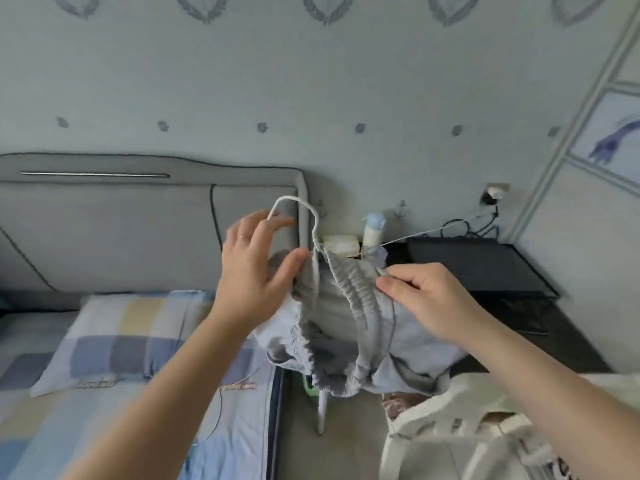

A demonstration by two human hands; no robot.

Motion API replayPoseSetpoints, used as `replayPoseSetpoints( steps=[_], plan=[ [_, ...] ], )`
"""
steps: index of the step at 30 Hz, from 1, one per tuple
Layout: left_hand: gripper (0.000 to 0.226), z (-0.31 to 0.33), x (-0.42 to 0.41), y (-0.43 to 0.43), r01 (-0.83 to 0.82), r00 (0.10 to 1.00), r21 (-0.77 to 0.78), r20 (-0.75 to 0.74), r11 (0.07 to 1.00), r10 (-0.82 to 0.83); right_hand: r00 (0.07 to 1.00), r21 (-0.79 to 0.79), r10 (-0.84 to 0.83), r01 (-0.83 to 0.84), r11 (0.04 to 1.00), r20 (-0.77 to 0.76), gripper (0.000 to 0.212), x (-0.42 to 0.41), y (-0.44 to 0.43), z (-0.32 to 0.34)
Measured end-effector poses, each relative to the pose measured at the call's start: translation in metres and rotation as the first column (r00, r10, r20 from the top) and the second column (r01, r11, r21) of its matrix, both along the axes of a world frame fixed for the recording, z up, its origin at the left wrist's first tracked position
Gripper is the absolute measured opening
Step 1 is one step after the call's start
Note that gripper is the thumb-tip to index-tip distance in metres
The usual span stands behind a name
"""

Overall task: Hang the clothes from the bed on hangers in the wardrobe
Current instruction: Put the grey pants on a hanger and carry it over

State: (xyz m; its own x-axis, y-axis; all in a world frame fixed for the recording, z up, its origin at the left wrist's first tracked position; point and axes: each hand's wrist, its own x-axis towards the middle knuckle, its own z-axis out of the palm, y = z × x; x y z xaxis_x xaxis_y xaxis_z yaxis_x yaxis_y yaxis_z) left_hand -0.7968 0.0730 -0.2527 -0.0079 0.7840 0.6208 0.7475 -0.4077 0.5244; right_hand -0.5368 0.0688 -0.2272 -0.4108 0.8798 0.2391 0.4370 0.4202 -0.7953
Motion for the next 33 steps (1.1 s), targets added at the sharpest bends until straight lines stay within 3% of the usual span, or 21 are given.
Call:
replayPoseSetpoints(
  steps=[3,8,10,14,17,22,26,33],
  plan=[
    [0.042,0.018,0.076,0.009,0.203,0.974,-0.170,-0.069,0.964,-0.217,0.988,0.088,-0.152,0.152,0.984,-0.007,0.042,0.081,-0.023,0.010],
    [0.035,0.028,0.237,-0.006,0.353,0.933,-0.027,-0.072,0.935,-0.354,0.870,0.237,-0.446,0.488,0.840,-0.208,0.036,0.224,-0.079,0.028],
    [0.029,0.033,0.300,-0.012,0.381,0.922,0.009,-0.076,0.925,-0.379,0.861,0.265,-0.463,0.506,0.821,-0.210,0.028,0.275,-0.104,0.030],
    [0.034,0.043,0.403,-0.018,0.481,0.876,0.032,-0.065,0.876,-0.478,0.870,0.056,-0.492,0.493,0.868,-0.039,0.026,0.370,-0.160,0.035],
    [0.047,0.047,0.468,-0.027,0.626,0.779,0.039,-0.067,0.779,-0.623,0.775,0.016,-0.632,0.632,0.775,0.000,0.007,0.436,-0.197,0.038],
    [0.039,0.049,0.574,-0.040,0.786,0.616,-0.068,0.013,0.614,-0.788,0.674,-0.018,-0.708,0.726,0.687,0.210,0.024,0.501,-0.247,0.043],
    [0.025,0.039,0.655,-0.038,0.850,0.511,-0.173,0.039,0.498,-0.859,0.565,-0.130,-0.821,0.823,0.553,0.084,0.031,0.531,-0.276,0.046],
    [0.018,0.054,0.763,-0.029,0.934,0.280,-0.239,0.030,0.265,-0.960,0.231,-0.237,-0.972,0.942,0.236,-0.051,0.027,0.571,-0.279,0.054]
  ],
)
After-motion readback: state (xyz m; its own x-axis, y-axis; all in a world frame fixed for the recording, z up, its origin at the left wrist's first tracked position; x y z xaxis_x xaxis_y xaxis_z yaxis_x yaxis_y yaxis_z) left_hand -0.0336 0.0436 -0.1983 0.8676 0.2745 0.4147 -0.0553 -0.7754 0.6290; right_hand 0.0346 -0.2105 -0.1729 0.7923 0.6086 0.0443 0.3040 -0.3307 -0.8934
